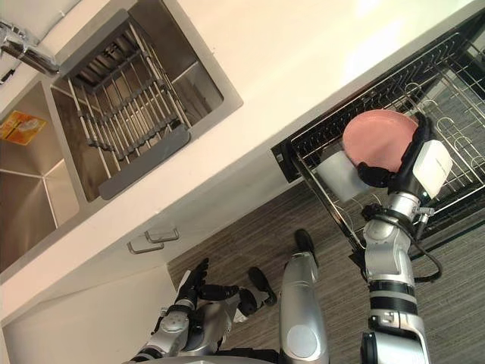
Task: Walk over to the sink, pick up the cup, carry it to the dishwasher, place the cup inside the dishwasher, then close the dishwasher door
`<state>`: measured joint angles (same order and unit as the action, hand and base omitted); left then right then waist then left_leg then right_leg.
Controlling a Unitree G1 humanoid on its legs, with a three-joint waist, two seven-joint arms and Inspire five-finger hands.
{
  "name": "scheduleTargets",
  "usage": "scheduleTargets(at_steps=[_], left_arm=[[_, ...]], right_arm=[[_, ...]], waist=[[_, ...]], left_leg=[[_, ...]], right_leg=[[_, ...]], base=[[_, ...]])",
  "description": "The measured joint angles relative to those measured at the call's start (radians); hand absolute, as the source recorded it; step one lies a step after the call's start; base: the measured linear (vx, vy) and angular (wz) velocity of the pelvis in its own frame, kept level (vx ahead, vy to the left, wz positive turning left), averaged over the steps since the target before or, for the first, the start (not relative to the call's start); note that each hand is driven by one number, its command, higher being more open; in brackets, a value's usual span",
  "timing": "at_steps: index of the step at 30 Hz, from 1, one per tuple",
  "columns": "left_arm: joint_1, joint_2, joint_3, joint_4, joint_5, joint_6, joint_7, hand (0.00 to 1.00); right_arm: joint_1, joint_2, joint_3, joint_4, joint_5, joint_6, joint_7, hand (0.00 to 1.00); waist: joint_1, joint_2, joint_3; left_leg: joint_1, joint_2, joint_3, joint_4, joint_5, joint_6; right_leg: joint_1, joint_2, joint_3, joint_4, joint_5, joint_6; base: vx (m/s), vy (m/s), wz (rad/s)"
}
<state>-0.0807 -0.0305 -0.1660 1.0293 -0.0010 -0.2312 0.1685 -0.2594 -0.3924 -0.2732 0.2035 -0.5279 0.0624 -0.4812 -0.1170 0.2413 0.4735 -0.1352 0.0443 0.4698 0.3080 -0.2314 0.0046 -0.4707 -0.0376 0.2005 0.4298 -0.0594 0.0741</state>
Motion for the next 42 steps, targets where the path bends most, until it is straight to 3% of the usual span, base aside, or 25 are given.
scheduleTargets(at_steps=[8,10,15,20,29,35,37,42], left_arm=[[0.002,0.000,0.003,0.001,0.002,0.016,-0.001,1.00],[0.005,0.001,0.006,-0.002,0.003,0.017,-0.001,1.00],[0.015,0.004,0.042,-0.014,0.015,0.018,-0.001,1.00],[0.020,0.016,0.078,-0.016,0.023,0.021,-0.001,1.00],[0.059,0.016,0.122,-0.044,0.045,0.032,-0.001,1.00],[0.087,-0.002,0.122,-0.047,0.045,0.045,-0.003,1.00],[0.100,-0.010,0.122,-0.048,0.044,0.050,-0.005,1.00],[0.110,-0.017,0.121,-0.049,0.044,0.054,-0.015,1.00]], right_arm=[[0.151,0.053,0.001,-0.238,0.037,-0.044,0.022,1.00],[0.200,0.071,-0.002,-0.332,0.052,-0.081,0.034,1.00],[0.310,0.167,-0.057,-0.530,0.140,-0.163,0.047,1.00],[0.420,0.303,-0.146,-0.613,0.356,-0.262,0.060,1.00],[0.604,0.452,-0.151,-0.517,0.647,-0.298,0.151,1.00],[0.684,0.476,-0.100,-0.339,0.988,-0.320,0.259,1.00],[0.706,0.484,-0.067,-0.286,1.080,-0.320,0.298,1.00],[0.756,0.497,-0.022,-0.209,1.132,-0.319,0.331,1.00]], waist=[[-0.009,-0.004,0.003],[-0.014,-0.010,0.007],[-0.030,-0.044,0.019],[-0.042,-0.100,0.007],[-0.047,-0.149,-0.030],[-0.033,-0.169,-0.112],[-0.026,-0.189,-0.149],[-0.005,-0.209,-0.192]], left_leg=[[0.036,0.008,0.008,-0.011,0.000,0.001],[0.052,0.015,0.010,-0.017,-0.002,0.001],[0.084,0.028,0.011,-0.023,-0.010,0.002],[0.121,0.030,0.013,-0.037,-0.011,0.002],[0.195,0.033,0.013,-0.060,-0.019,-0.011],[0.254,0.059,0.064,-0.050,-0.046,-0.036],[0.272,0.065,0.063,-0.049,-0.052,-0.042],[0.288,0.070,0.058,-0.042,-0.058,-0.047]], right_leg=[[0.047,0.004,-0.009,-0.045,0.008,0.009],[0.068,0.013,-0.009,-0.067,0.015,0.008],[0.107,0.027,-0.012,-0.086,0.016,0.006],[0.138,0.030,-0.016,-0.089,0.007,-0.001],[0.170,0.004,-0.096,-0.029,-0.050,-0.016],[0.200,-0.001,-0.146,0.040,-0.102,-0.028],[0.213,0.000,-0.158,0.057,-0.125,-0.029],[0.232,-0.015,-0.187,0.079,-0.156,-0.027]], base=[[0.01,-0.003,-0.04],[0.04,-0.003,-0.07],[0.05,-0.008,-0.04],[0.01,0.000,-0.01],[0.03,-0.014,0.02],[0.06,-0.019,0.07],[0.04,-0.026,0.11],[0.00,-0.022,0.15]])
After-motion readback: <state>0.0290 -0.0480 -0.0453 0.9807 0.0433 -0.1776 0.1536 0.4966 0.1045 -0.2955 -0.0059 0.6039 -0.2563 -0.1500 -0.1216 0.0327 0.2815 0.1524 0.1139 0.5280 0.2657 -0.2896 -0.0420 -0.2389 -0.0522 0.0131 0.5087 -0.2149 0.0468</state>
